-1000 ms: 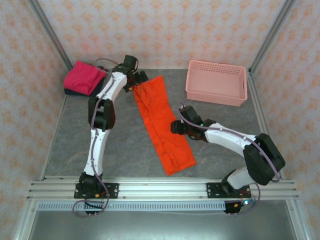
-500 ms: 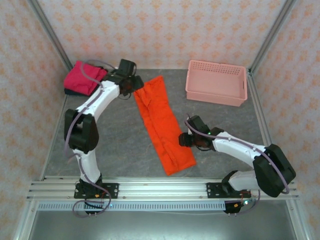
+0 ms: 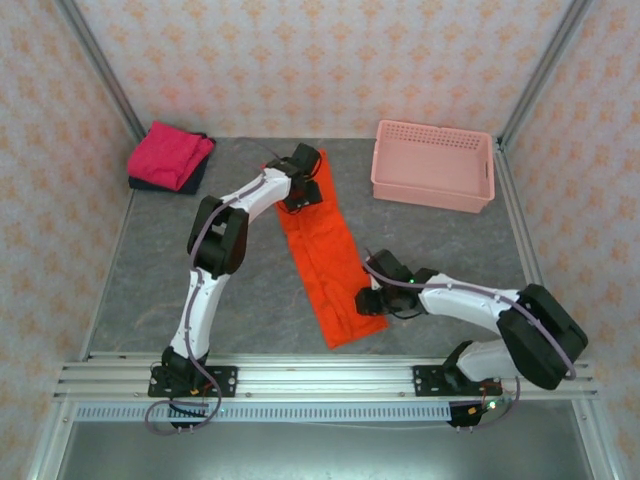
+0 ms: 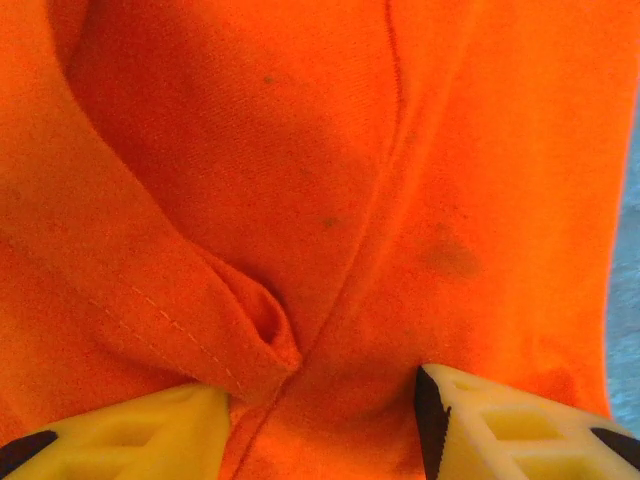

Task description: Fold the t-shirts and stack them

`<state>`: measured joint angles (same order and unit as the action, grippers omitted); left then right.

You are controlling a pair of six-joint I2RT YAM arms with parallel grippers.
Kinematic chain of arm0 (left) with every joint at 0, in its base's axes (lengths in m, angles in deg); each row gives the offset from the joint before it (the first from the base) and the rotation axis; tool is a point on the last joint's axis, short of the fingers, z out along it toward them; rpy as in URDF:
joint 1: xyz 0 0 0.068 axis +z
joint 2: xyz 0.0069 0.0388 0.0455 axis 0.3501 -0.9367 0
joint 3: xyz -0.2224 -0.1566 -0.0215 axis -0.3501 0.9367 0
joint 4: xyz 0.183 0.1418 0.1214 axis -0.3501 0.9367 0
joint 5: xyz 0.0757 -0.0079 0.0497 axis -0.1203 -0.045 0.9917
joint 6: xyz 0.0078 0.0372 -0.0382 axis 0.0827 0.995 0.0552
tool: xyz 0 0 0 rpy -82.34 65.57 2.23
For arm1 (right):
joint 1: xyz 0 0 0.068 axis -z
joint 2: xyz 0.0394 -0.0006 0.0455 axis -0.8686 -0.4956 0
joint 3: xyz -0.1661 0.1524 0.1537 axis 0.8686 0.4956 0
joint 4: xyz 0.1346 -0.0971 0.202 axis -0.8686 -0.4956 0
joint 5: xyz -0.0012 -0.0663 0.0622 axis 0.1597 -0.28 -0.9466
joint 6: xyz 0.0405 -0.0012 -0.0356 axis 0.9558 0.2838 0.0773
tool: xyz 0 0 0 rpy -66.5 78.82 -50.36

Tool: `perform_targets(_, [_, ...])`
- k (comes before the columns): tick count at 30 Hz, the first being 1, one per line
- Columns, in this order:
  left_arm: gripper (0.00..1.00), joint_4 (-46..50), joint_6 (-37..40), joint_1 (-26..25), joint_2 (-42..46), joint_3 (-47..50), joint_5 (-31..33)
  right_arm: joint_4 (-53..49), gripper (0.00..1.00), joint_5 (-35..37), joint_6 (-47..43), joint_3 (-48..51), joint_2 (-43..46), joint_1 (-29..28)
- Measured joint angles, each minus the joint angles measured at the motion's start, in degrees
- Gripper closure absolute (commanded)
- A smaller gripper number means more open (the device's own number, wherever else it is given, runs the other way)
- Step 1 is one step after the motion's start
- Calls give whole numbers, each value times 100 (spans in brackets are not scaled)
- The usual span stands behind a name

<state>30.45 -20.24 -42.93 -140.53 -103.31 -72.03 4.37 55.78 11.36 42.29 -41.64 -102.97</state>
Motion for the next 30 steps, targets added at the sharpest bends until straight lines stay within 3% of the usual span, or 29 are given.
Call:
perform_targets(14, [45,824,240,328,-1316,-2310,-116,566,64,-407,-55,-1451,-1718,-693])
perform_targets(23, [45,935,345,385,-1366,-2422,-219,695,64,-824,-105,-2680,-2822,-1198])
perform_targets(30, [41,999,393,385,-1303,-2393,-221,638,63,-717,-105,-2459,-2601,-1187])
